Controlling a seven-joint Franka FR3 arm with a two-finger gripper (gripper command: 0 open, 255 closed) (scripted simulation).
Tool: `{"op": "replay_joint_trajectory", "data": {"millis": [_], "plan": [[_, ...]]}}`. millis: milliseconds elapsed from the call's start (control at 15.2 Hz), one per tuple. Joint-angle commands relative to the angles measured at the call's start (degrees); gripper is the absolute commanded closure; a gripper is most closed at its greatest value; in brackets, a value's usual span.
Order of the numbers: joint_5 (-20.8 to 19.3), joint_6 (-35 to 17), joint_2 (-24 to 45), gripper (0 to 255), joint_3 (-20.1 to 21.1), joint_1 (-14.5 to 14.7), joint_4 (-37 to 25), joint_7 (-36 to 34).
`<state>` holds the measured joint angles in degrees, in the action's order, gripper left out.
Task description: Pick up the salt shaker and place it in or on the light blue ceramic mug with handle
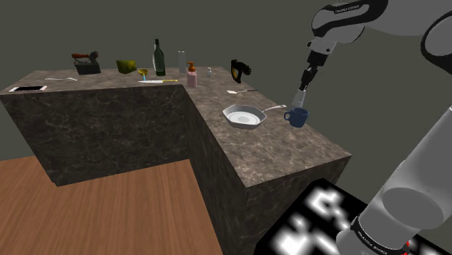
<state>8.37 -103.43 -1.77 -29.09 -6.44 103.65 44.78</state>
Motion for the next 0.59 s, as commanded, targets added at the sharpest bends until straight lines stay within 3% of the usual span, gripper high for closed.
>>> {"op": "replay_joint_trajectory", "data": {"millis": [0, 264, 528], "plan": [[2.1, 2.4, 4.2, 255, -1.3, -1.1, -5.7, 2.6], [7.4, 8.3, 14.1, 255, -3.4, -5.4, -18.9, 7.8], [13.0, 15.7, 24.8, 255, -3.8, -12.1, -35.0, 11.3]]}}
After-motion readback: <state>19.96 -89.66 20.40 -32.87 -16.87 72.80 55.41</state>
